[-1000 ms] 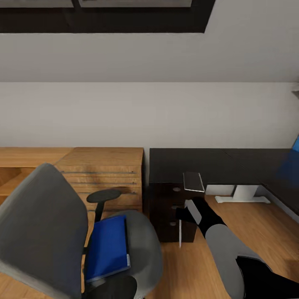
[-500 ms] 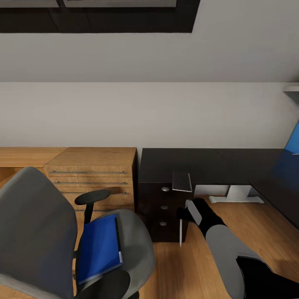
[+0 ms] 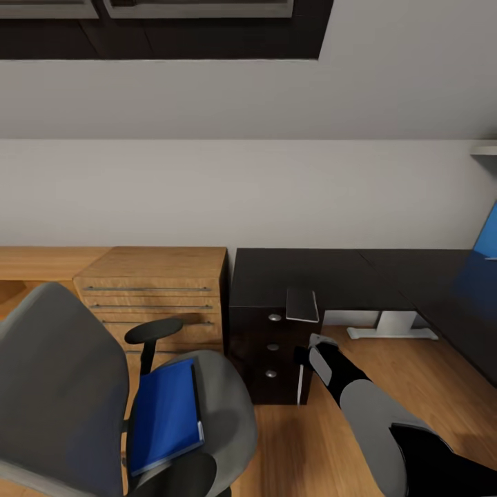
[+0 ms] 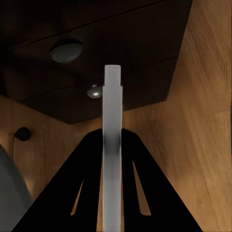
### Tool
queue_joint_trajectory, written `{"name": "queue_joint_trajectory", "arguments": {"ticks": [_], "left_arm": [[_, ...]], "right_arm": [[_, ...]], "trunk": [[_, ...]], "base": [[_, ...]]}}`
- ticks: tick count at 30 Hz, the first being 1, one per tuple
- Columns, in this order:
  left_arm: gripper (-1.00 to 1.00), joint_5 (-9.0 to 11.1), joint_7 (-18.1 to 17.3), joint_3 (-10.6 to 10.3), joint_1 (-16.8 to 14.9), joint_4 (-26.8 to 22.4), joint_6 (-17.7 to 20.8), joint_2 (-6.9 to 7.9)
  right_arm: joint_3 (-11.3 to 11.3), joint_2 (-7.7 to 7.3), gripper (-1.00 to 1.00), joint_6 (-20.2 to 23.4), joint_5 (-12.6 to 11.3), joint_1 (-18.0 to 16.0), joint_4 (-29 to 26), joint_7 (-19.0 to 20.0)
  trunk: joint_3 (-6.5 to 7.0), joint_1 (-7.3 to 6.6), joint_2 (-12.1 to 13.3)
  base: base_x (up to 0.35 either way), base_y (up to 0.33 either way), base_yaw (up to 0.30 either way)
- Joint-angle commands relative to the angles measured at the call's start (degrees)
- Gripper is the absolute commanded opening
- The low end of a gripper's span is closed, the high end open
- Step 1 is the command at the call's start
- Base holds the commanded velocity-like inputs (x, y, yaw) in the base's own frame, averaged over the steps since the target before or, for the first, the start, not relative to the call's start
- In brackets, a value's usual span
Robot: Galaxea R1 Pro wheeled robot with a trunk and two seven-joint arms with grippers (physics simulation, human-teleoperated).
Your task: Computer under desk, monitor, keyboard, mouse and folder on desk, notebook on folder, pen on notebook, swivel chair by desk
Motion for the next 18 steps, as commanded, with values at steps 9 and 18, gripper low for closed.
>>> {"name": "queue_joint_trajectory", "arguments": {"ticks": [9, 18], "left_arm": [[1.0, 0.5, 0.0, 0.0, 0.0, 0.1, -1.0, 0.05], [1.0, 0.4, 0.0, 0.0, 0.0, 0.3, -5.0, 0.01]], "right_arm": [[0.0, 0.09, -1.0, -8.9, 0.4, 0.0, 4.7, -0.5], [-0.1, -0.61, -1.0, -5.8, 0.0, 0.0, 4.6, -0.5]], "trunk": [[1.58, -1.98, 3.6], [3.19, -3.96, 7.2]], "base": [[0.0, 0.0, 0.0], [0.0, 0.0, 0.0]]}}
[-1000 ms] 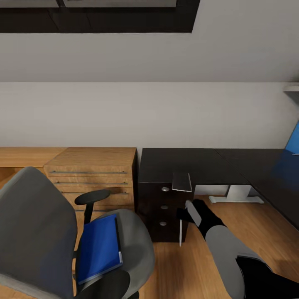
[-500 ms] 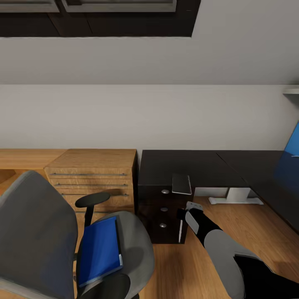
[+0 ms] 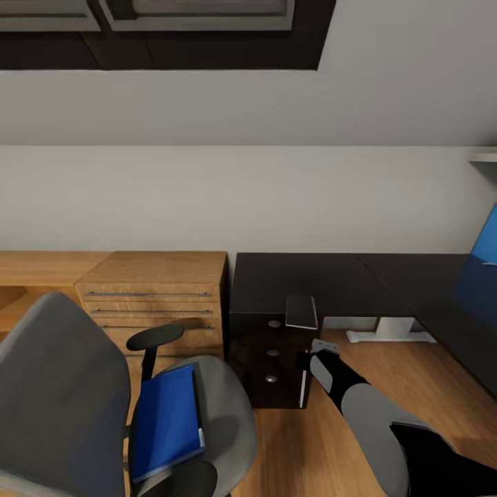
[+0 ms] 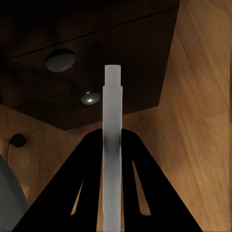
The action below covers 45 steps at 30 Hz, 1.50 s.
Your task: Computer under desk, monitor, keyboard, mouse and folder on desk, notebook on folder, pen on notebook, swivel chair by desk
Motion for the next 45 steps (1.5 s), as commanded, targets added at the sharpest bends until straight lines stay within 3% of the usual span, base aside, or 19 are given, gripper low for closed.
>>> {"name": "queue_joint_trajectory", "arguments": {"ticks": [1, 18, 22, 24, 27, 32, 40, 45], "left_arm": [[1.0, 0.4, 0.0, 0.0, 0.0, 0.0, -0.2, -0.04], [1.0, 0.1, -0.1, -0.4, 0.0, 2.5, -0.9, -0.02], [1.0, 0.0, -2.2, -0.4, 0.0, 6.1, -1.7, 0.2], [1.0, 0.0, -5.1, -0.4, 0.0, 9.1, -4.0, 0.26], [1.0, -0.6, -9.9, -0.5, 0.0, 14.1, -11.7, 0.42], [1.0, -3.0, -11.3, -0.3, 0.0, 16.0, -16.6, 0.88], [1.0, -3.8, -11.5, -0.1, 0.0, 16.5, -18.1, 1.79], [1.0, -3.6, -11.2, 0.1, 0.0, 16.5, -18.0, 2.51]], "right_arm": [[0.0, -0.05, -1.0, 0.6, -0.7, 0.0, -0.2, -0.3], [0.0, -0.37, -1.0, 1.4, -0.2, 0.1, -1.2, -0.1], [0.1, -0.51, -1.0, -2.1, -0.1, 0.2, -1.1, 0.0], [0.1, -0.56, -1.0, -5.0, 0.1, 0.8, -1.0, 0.0], [0.1, -0.58, -1.0, -9.8, 1.6, 2.5, -1.0, 0.0], [0.1, -0.48, -1.0, -11.4, 3.7, 3.1, -1.0, -0.1], [0.1, -0.5, -1.0, -12.6, 4.4, 3.6, 0.8, -0.3], [0.0, -0.51, -1.0, -18.8, 4.4, 3.6, 2.4, -1.7]], "trunk": [[0.14, -0.23, 0.4], [2.81, -3.96, 7.2], [3.29, -4.84, 8.8], [3.52, -5.28, 9.6], [3.88, -5.94, 10.8], [4.6, -7.03, 12.8], [4.9, -7.47, 13.6], [4.89, -7.47, 13.6]], "base": [[0.0, 0.0, 0.0], [0.0, 0.0, -0.184], [0.0, 0.0, -0.19], [0.0, 0.0, -0.172], [0.0, 0.0, -0.147], [0.0, 0.0, -0.054], [0.0, 0.0, -0.008], [0.01, -0.023, 0.0]]}}
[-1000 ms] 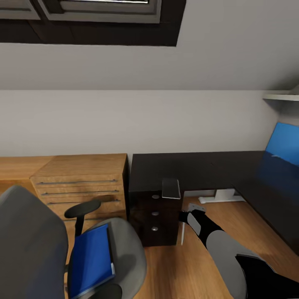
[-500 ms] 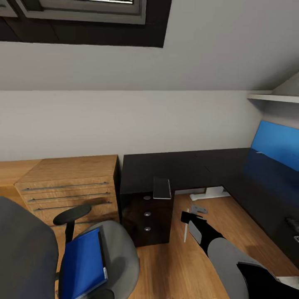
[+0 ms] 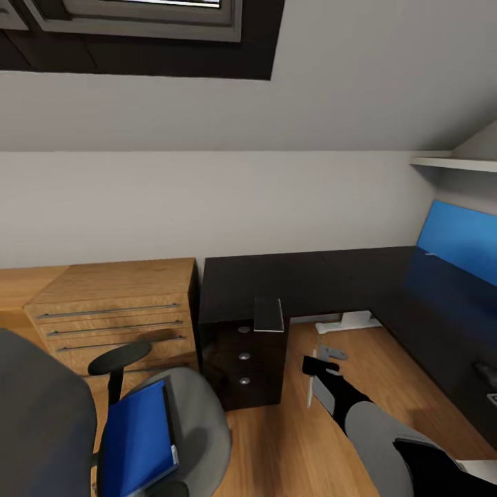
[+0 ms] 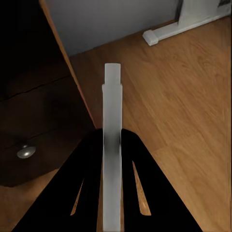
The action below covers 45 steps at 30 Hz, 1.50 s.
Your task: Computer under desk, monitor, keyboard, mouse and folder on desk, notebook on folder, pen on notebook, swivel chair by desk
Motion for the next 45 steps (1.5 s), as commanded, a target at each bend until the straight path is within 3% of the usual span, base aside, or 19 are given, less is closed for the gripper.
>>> {"name": "queue_joint_trajectory", "arguments": {"ticks": [1, 5, 9, 16, 28, 34, 45], "left_arm": [[1.0, 0.5, -0.5, 0.2, 0.0, -0.1, 0.0, 0.02], [1.0, 0.5, -0.5, 0.3, 0.0, -0.1, 0.1, 0.15], [1.0, 0.5, -0.5, 0.3, 0.0, -0.1, 0.0, 0.19], [1.0, 0.5, -0.5, 0.3, 0.0, -0.1, 0.0, 0.21], [1.0, 0.5, -0.5, 0.3, 0.0, -0.1, 0.0, 0.26], [1.0, 0.6, -0.4, 0.3, 0.0, -0.1, 0.0, 0.28], [1.0, 0.6, -0.5, 0.3, 0.0, -0.1, 0.0, 0.37]], "right_arm": [[-0.2, 0.06, -1.0, -1.2, -0.3, 0.0, 0.4, -0.6], [-0.2, 0.11, -1.0, -6.8, -0.3, 0.0, 3.0, -2.3], [-0.1, 0.19, -1.0, -9.1, 0.9, 0.0, 5.3, -2.8], [-0.1, 0.06, -1.0, -9.4, 3.6, 0.0, 6.5, -3.1], [0.3, -0.57, -1.0, -9.7, 4.1, 0.0, 5.7, -3.0], [0.3, -0.18, -1.0, -9.8, 4.0, 0.0, 5.5, -3.0], [0.3, 0.23, -1.0, -12.7, 4.0, 0.0, 5.7, -3.0]], "trunk": [[-0.05, 0.01, 0.0], [-0.05, 0.01, 0.0], [-0.05, 0.01, 0.0], [-0.05, 0.01, 0.0], [-0.05, 0.01, 0.0], [-0.05, 0.01, 0.0], [0.08, 0.01, 0.0]], "base": [[0.06, -0.125, 0.0], [0.104, -0.203, 0.0], [0.103, -0.265, 0.0], [0.027, -0.296, 0.0], [0.001, -0.303, 0.0], [0.0, -0.291, 0.0], [0.0, -0.051, 0.147]]}}
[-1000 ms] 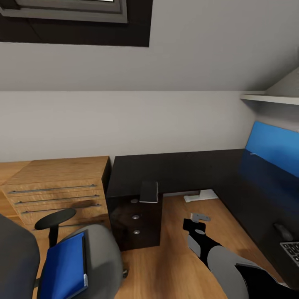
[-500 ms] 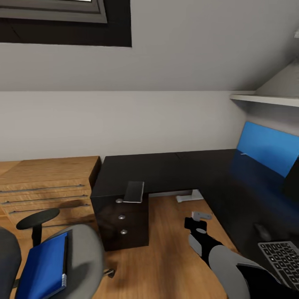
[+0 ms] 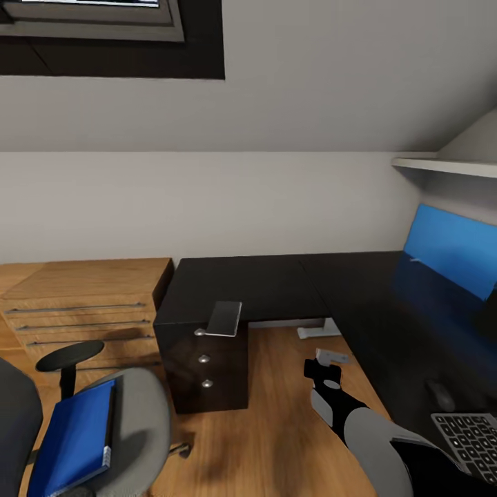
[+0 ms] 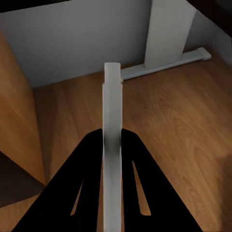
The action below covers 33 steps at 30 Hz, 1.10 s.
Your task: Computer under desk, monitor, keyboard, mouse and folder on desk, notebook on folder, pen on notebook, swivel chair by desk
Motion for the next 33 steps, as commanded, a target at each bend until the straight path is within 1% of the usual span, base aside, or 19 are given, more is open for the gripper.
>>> {"name": "queue_joint_trajectory", "arguments": {"ticks": [1, 6, 10, 15, 16, 17, 18, 19, 20, 21, 23, 24, 25, 26, 27, 28, 32, 33], "left_arm": [[1.0, 0.5, -0.5, 0.2, 0.0, -0.1, 0.0, -0.03], [1.0, 0.5, -0.5, 0.2, 0.0, -0.1, 0.0, -0.03], [1.0, 0.5, -0.5, 0.2, 0.0, -0.2, 0.0, -0.03], [1.0, 0.4, -0.5, 0.2, 0.0, -0.3, -0.4, -0.08], [1.0, 0.4, -0.5, 0.2, 0.0, -0.3, -0.4, -0.12], [1.0, 0.5, -0.5, 0.2, 0.0, -0.4, -0.2, -0.12], [1.0, 0.5, -0.5, 0.2, 0.0, -0.4, -0.2, -0.15], [1.0, 0.5, -0.5, 0.2, 0.0, -0.4, -0.1, -0.16], [1.0, 0.5, -0.5, 0.2, 0.0, -0.4, -0.1, -0.18], [1.0, 0.5, -0.5, 0.2, 0.0, -0.4, -0.1, -0.19], [1.0, 0.5, -0.4, 0.2, 0.0, -0.4, 0.0, -0.2], [1.0, 0.5, -0.4, 0.2, 0.0, -0.4, 0.0, -0.2], [1.0, 0.5, -0.4, 0.2, 0.0, -0.4, 0.0, -0.23], [1.0, 0.5, -0.4, 0.3, 0.0, -0.4, 0.1, -0.26], [1.0, 0.5, -0.4, 0.3, 0.0, -0.5, 0.1, -0.32], [1.0, 0.5, -0.4, 0.2, 0.0, -0.5, 0.1, -0.35], [1.0, 0.4, -0.4, 0.2, 0.0, -0.6, 0.1, -0.58], [1.0, 0.4, -0.4, 0.2, 0.0, -0.6, 0.1, -0.59]], "right_arm": [[-0.4, 0.03, -1.0, -0.3, 0.1, 0.0, 0.1, 0.0], [-0.4, 0.02, -1.0, -0.6, 0.1, 0.0, 0.2, 0.1], [-0.4, 0.01, -1.0, -0.6, 0.1, 0.0, 0.2, 0.1], [-0.4, -0.19, -1.0, -0.5, 0.1, 0.0, 0.2, 0.0], [-0.4, -0.27, -1.0, -0.3, 0.1, 0.0, 0.1, 0.0], [-0.3, -0.38, -1.0, 6.1, 0.1, 0.0, -0.9, -0.1], [-0.3, -0.4, -1.0, 8.9, 0.1, 0.0, -2.3, -0.1], [-0.3, -0.41, -1.0, 10.4, 0.1, 0.0, -3.3, -0.1], [-0.3, -0.45, -1.0, 13.6, 0.1, 0.0, -5.8, -0.1], [-0.3, -0.47, -1.0, 15.3, 0.1, 0.0, -7.2, -0.1], [-0.4, -0.45, -1.0, 22.3, 0.1, 0.0, -12.6, -0.1], [-0.4, -0.45, -1.0, 24.1, 0.1, 0.0, -13.8, -0.1], [-0.4, -0.44, -1.0, 27.2, 0.1, 0.0, -15.9, -0.1], [-0.3, -0.44, -1.0, 28.5, 0.1, 0.0, -16.8, -0.1], [-0.3, -0.43, -1.0, 30.8, 0.1, 0.0, -18.5, -0.1], [-0.3, -0.43, -1.0, 31.7, 0.1, 0.0, -19.3, -0.1], [-0.2, -0.38, -1.0, 37.3, 0.0, 0.0, -25.7, -0.1], [-0.2, -0.38, -1.0, 38.1, 0.0, 0.0, -26.7, 0.0]], "trunk": [[-0.02, 0.0, 0.0], [0.04, 0.0, 0.0], [0.05, 0.0, 0.0], [0.05, 0.0, 0.0], [0.23, -0.22, 0.4], [0.41, -0.44, 0.8], [0.59, -0.66, 1.2], [0.77, -0.88, 1.6], [0.95, -1.09, 2.0], [1.13, -1.31, 2.4], [1.49, -1.75, 3.2], [1.66, -1.97, 3.6], [1.84, -2.19, 4.0], [2.02, -2.41, 4.4], [2.2, -2.63, 4.8], [2.38, -2.85, 5.2], [3.1, -3.73, 6.8], [3.28, -3.95, 7.2]], "base": [[0.007, -0.004, 0.226], [0.115, -0.001, 0.12], [0.173, 0.0, 0.018], [0.045, 0.0, 0.003], [0.01, 0.0, 0.001], [0.001, 0.0, 0.0], [0.0, 0.0, 0.0], [0.0, 0.0, 0.0], [0.0, 0.0, 0.0], [0.0, 0.0, 0.0], [0.0, 0.0, 0.0], [0.0, 0.0, 0.0], [0.0, 0.0, 0.0], [0.0, 0.0, 0.0], [0.0, 0.0, 0.0], [0.0, 0.0, 0.0], [0.0, 0.0, 0.0], [0.0, 0.0, 0.0]]}}
